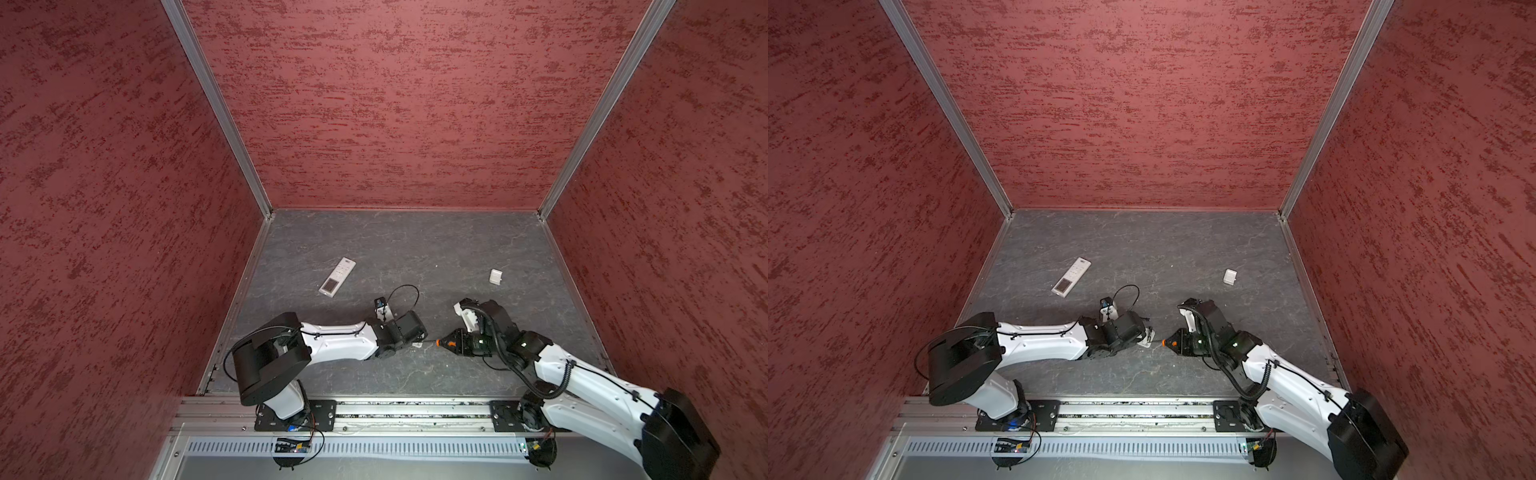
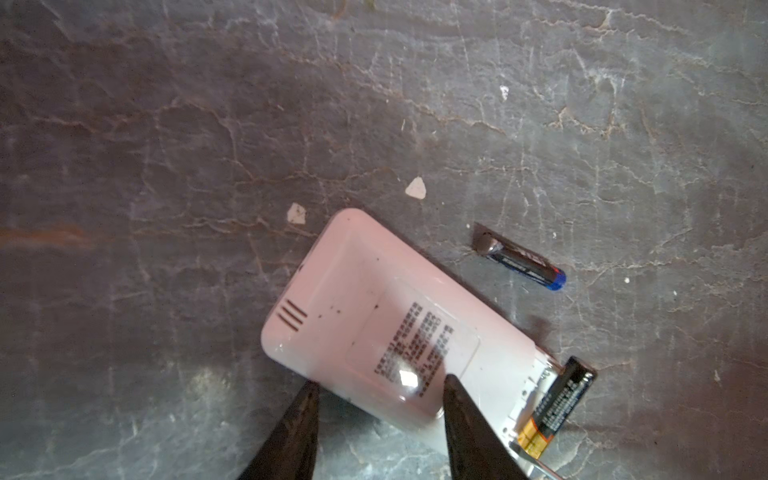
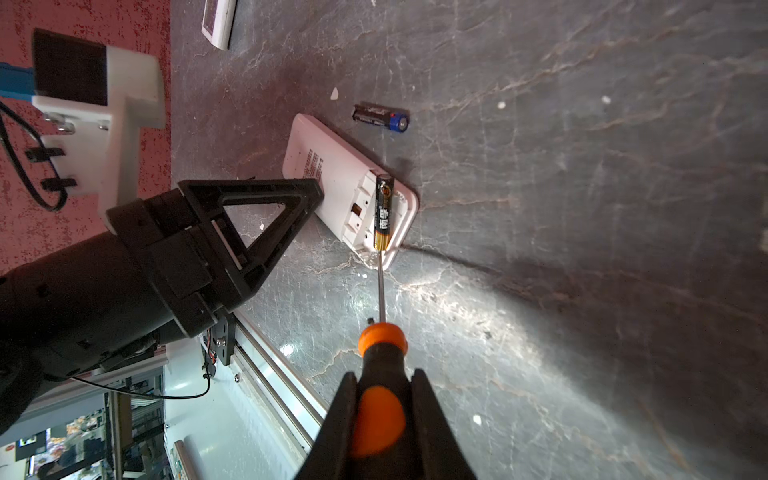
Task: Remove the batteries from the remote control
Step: 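Flick the gold battery out with the screwdriver while the left gripper releases the remote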
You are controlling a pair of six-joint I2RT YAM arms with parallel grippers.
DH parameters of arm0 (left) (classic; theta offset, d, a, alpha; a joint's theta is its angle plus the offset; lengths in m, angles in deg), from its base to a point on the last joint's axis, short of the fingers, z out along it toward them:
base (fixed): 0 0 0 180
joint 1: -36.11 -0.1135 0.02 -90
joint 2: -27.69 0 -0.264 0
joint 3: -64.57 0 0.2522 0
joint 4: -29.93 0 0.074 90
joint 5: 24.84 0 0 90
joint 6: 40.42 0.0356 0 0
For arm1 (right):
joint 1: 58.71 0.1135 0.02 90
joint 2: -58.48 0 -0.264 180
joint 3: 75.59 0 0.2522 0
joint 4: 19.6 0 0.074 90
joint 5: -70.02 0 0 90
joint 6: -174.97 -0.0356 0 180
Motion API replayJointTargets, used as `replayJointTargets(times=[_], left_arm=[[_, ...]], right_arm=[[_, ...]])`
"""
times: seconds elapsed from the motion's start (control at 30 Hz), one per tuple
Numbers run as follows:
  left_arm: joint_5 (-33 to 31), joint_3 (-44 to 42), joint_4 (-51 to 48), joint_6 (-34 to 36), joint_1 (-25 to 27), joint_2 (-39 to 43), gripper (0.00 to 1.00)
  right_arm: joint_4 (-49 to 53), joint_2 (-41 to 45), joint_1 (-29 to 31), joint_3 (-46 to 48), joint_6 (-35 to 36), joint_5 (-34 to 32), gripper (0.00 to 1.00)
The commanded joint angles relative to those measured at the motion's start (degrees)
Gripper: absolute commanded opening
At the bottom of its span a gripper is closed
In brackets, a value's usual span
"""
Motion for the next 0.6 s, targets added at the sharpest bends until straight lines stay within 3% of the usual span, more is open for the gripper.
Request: replayJointTargets(times=[0.0, 0.57], left_arm=[[8.41, -2.74, -5.53, 1.41, 1.59, -4.34, 0.48], [8.32, -3.07, -5.24, 0.95, 1.92, -4.52, 0.47]], right_arm=[[-3.34, 0.46, -1.84, -2.66, 0.04, -7.27, 0.0], [-4.19, 0.46, -2.45, -3.89, -0.23, -7.87, 0.0]])
